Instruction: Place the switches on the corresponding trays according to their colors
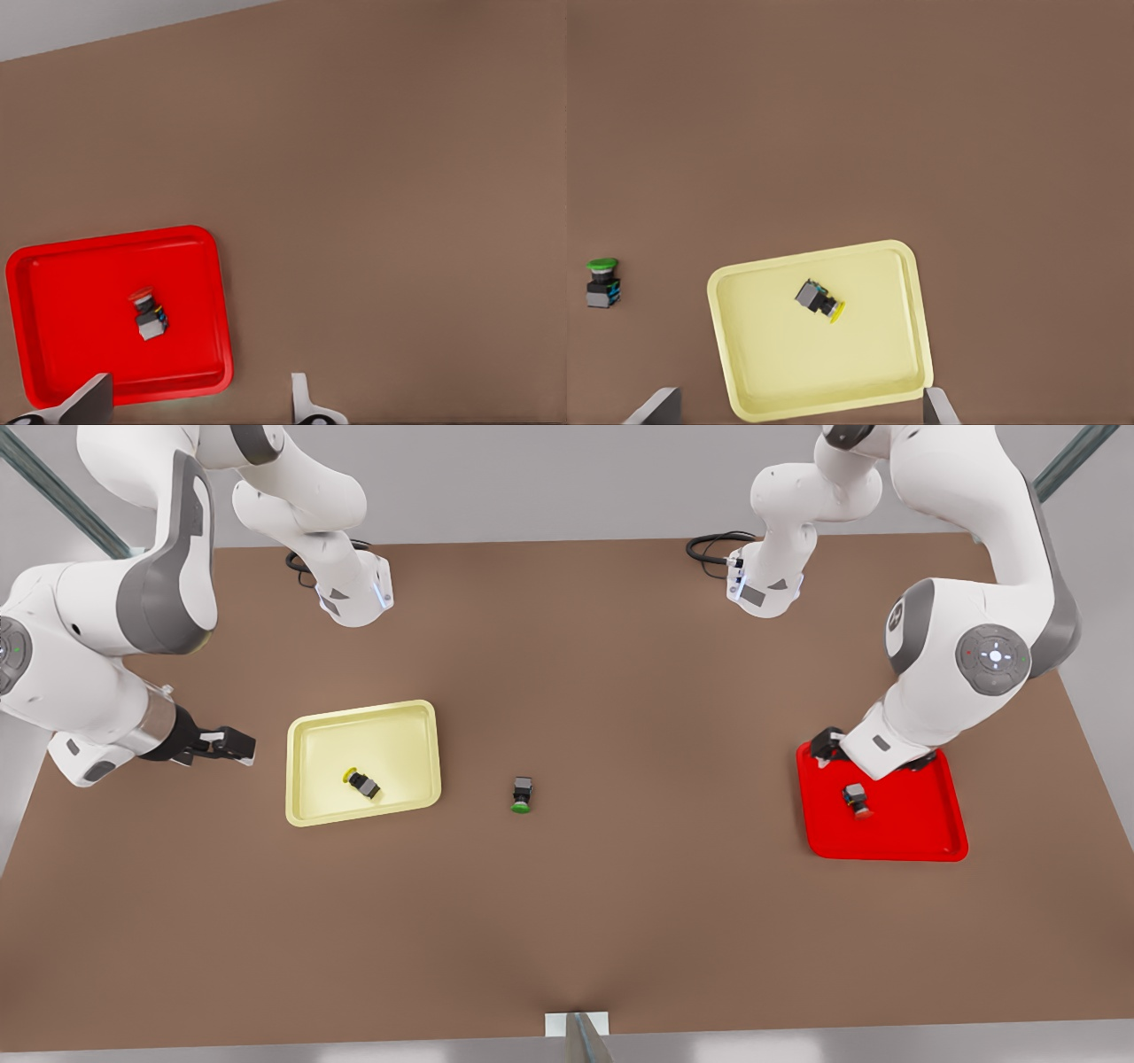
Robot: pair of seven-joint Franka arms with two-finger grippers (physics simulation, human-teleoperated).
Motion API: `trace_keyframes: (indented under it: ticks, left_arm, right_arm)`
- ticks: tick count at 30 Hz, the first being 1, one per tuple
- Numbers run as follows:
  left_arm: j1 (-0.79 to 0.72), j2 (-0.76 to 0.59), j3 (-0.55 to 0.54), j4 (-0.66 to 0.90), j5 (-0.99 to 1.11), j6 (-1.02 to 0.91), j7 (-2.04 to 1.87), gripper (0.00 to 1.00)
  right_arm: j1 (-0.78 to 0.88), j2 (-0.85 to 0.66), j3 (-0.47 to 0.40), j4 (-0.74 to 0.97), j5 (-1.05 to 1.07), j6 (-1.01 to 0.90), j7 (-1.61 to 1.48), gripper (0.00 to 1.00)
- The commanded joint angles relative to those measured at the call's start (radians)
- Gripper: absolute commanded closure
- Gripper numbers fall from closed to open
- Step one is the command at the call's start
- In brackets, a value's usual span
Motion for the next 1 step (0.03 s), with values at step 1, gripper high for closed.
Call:
trace_keyframes:
  ticks: [1]
  left_arm:
    - [0.0,0.003,0.0,0.005,-0.025,-0.009,0.0,0.0]
  right_arm:
    - [0.0,0.0,0.0,0.0,0.0,-0.001,0.0,0.0]
